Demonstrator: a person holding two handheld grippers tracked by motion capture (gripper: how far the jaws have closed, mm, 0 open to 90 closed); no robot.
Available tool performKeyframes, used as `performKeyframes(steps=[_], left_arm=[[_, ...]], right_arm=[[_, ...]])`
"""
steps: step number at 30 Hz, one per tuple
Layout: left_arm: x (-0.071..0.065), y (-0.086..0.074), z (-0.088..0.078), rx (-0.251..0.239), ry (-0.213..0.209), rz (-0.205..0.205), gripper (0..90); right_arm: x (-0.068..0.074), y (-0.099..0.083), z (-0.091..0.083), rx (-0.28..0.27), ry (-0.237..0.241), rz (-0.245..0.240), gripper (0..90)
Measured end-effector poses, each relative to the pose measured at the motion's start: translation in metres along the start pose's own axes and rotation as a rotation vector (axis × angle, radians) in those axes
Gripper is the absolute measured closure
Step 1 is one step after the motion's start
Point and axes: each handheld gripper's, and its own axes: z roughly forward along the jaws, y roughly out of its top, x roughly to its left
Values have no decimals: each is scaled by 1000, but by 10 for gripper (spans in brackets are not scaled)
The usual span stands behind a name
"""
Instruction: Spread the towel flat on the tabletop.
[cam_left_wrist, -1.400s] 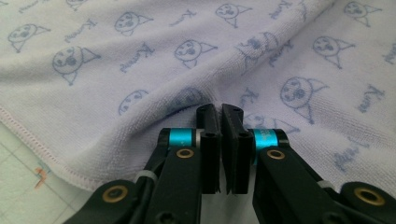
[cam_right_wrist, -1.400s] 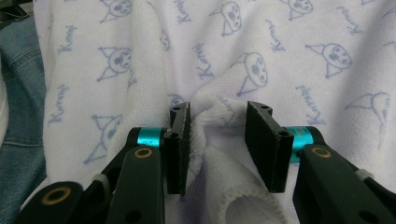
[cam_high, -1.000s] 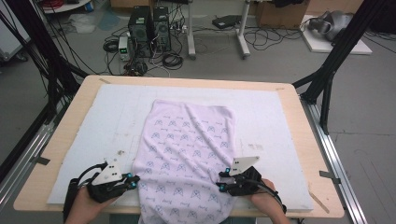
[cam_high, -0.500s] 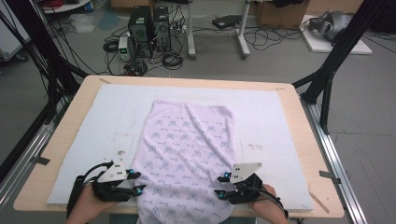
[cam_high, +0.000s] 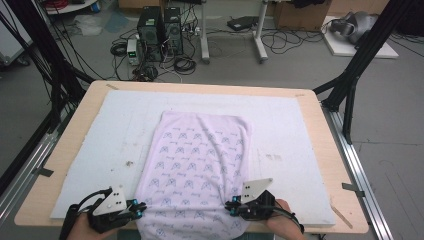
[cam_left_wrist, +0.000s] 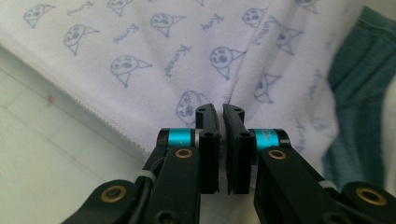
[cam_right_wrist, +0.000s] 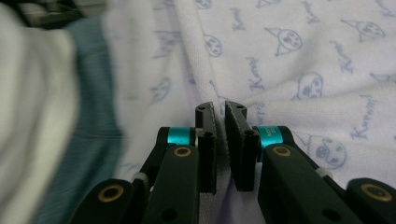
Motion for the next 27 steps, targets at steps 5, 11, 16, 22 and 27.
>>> performKeyframes(steps=[5, 11, 16, 22, 27], left_arm=[[-1, 6, -3, -13, -9, -1, 615], [26, 15, 18, -33, 39, -31, 541], [36, 15, 36, 10, 42, -29, 626], [32, 10, 35, -20, 29, -16, 874], [28, 5, 30, -26, 33, -17, 885]], right_arm=[[1, 2, -23, -17, -9, 13, 688], [-26, -5, -27, -32, -182, 121, 597], [-49, -10, -10, 38, -261, 175, 607], [-52, -12, -9, 32, -223, 173, 821], [-50, -13, -12, 38, -213, 173, 877]])
